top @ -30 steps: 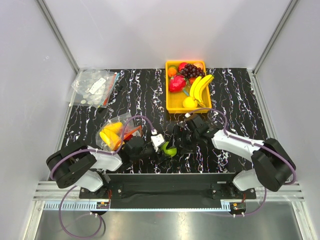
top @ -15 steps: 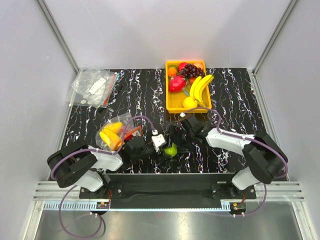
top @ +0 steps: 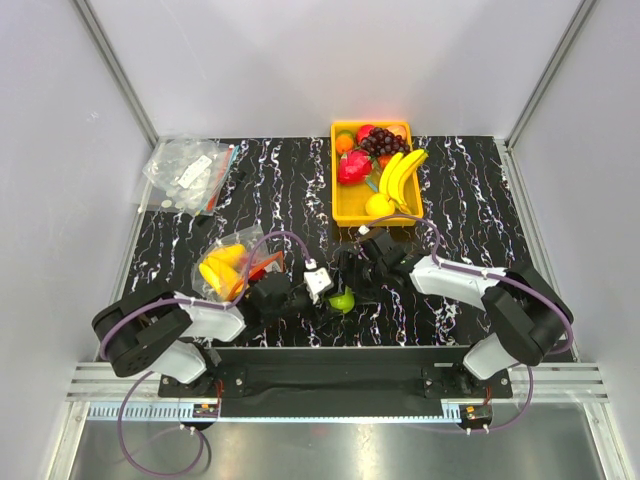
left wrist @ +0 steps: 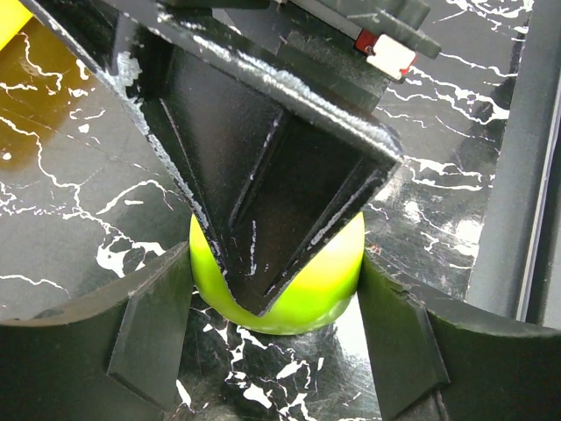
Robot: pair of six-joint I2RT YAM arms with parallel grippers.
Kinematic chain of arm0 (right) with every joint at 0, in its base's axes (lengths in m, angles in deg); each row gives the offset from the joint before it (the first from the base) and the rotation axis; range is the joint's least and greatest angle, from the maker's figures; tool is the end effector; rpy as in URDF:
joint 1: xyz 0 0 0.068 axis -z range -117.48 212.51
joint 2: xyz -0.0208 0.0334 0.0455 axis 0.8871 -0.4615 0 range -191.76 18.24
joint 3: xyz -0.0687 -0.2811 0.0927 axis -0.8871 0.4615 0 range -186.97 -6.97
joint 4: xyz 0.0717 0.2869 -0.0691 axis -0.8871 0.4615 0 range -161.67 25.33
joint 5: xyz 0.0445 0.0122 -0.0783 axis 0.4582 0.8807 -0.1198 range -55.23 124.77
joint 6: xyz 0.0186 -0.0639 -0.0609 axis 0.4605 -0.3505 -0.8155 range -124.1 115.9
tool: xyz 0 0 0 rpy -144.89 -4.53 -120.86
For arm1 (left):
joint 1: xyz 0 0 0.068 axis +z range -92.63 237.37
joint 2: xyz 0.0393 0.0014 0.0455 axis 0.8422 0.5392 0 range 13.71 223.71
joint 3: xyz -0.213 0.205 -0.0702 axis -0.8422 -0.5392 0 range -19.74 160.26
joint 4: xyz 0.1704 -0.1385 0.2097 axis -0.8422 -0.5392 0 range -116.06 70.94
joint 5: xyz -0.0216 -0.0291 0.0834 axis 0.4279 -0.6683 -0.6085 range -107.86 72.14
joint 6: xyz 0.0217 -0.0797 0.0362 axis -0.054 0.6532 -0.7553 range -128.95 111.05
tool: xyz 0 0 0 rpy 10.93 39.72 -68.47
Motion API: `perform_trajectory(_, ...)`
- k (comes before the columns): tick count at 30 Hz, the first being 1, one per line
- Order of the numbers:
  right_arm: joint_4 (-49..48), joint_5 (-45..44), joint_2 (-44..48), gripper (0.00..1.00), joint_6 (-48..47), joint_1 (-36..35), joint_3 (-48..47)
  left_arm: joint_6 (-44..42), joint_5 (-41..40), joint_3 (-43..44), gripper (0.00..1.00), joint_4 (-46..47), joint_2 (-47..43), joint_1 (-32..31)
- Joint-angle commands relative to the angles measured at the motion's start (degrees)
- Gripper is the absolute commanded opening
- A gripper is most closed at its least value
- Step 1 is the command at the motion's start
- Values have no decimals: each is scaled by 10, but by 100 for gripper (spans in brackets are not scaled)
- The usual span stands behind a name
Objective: Place the food in the zip-top bag and seal the zipper
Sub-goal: Pick up the fake fruit from the center of the board.
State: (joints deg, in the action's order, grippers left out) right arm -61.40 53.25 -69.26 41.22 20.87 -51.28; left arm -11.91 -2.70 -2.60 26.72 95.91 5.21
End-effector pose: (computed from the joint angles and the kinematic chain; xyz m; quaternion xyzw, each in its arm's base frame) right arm 0.2438 0.2511 0.1338 -0.0202 0.9384 0.3235 0.1196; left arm 0.1671 -0.2496 0.1194 0.4417 0.6813 -0.3367 0.4768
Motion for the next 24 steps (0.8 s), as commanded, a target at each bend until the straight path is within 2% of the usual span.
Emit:
perform_trajectory(1, 16, -17, 18, 46, -8, -6, -16, -7, 8, 44, 48, -6, -48, -7)
perform_trajectory(2, 19, -21, 22, 46, -9, -6, -16, -6, 12, 48, 58, -37, -60, -8)
perform_trajectory(4, 19, -27, 23, 46, -9, -6, -17, -8, 16, 61, 69, -67, -92, -11)
perform_trajectory(5, 21, -27, 24, 46, -12, -5, -17, -10, 17, 66, 82, -101, -104, -13)
perform_trajectory(8, 25, -31, 28, 46, -11, -5, -19, -13, 6, 75, 87, -148, -149, -17)
perform_trajectory(9, 25, -31, 29, 46, -12, -6, -20, -13, -1, 75, 98, -170, -160, -17)
perform_trajectory(15, 31, -34, 39, 45, -14, -5, -22, 0, -27, 87, 99, -251, -221, -17)
perform_trajectory(19, 40, -35, 55, 45, -16, -5, -28, 60, -50, 102, 99, -286, -293, -18)
perform_trajectory(21, 42, -25, 67, 44, -21, -6, -31, 89, -108, 126, 99, -361, -316, -18)
perform_trajectory(22, 39, -21, 73, 43, -23, -6, -32, 118, -129, 177, 99, -403, -334, -18)
perform_trajectory(23, 37, -18, 87, 41, -29, -7, -31, 139, -150, 208, 99, -514, -338, -18)
perform_trajectory(24, 36, -12, 94, 41, -33, -11, -32, 164, -225, 251, 99, -574, -339, -18)
